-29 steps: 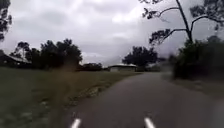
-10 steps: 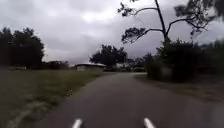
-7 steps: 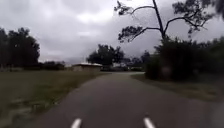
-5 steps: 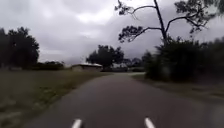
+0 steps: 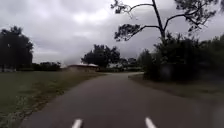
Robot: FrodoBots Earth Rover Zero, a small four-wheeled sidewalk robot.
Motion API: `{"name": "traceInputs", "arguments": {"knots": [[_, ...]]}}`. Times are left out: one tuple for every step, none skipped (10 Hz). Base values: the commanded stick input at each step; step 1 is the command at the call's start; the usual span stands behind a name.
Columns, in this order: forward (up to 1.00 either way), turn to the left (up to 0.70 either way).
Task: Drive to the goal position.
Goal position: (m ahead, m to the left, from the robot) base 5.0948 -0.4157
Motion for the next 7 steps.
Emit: {"name": "traceInputs", "arguments": {"knots": [[0.84,-0.32],[0.84,-0.24],[0.84,0.03],[0.84,0.03],[0.84,0.03],[0.84,0.03],[0.84,0.03]]}}
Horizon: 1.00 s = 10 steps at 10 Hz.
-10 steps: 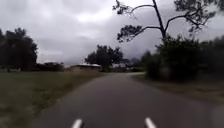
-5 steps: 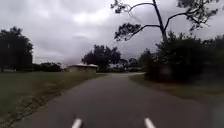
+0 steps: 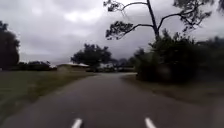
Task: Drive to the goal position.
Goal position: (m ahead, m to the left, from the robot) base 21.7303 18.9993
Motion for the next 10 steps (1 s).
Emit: {"name": "traceInputs", "arguments": {"knots": [[0.84,0.03],[0.84,0.03],[0.84,0.03],[0.84,0.03],[0.84,0.03],[0.84,0.03],[0.84,0.03],[0.84,0.03],[0.84,0.03],[0.84,0.03]]}}
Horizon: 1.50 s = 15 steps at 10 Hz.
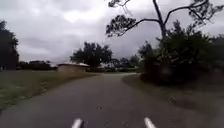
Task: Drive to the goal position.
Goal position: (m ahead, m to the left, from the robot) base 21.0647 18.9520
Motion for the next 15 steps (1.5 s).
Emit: {"name": "traceInputs", "arguments": {"knots": [[0.84,0.03],[0.84,0.03],[0.84,0.03],[0.84,0.03],[0.84,0.03],[0.84,0.03],[0.84,0.03],[0.84,0.03],[0.84,0.03],[0.84,0.03],[0.84,0.03],[0.84,0.03],[0.84,0.03],[0.84,0.03],[0.84,0.03]]}}
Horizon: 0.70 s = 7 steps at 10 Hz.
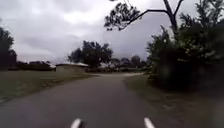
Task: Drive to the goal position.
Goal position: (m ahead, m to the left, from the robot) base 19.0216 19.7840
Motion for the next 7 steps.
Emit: {"name": "traceInputs", "arguments": {"knots": [[0.84,0.03],[0.84,0.03],[0.84,0.03],[0.84,0.03],[0.84,0.03],[0.84,0.03],[0.84,0.03]]}}
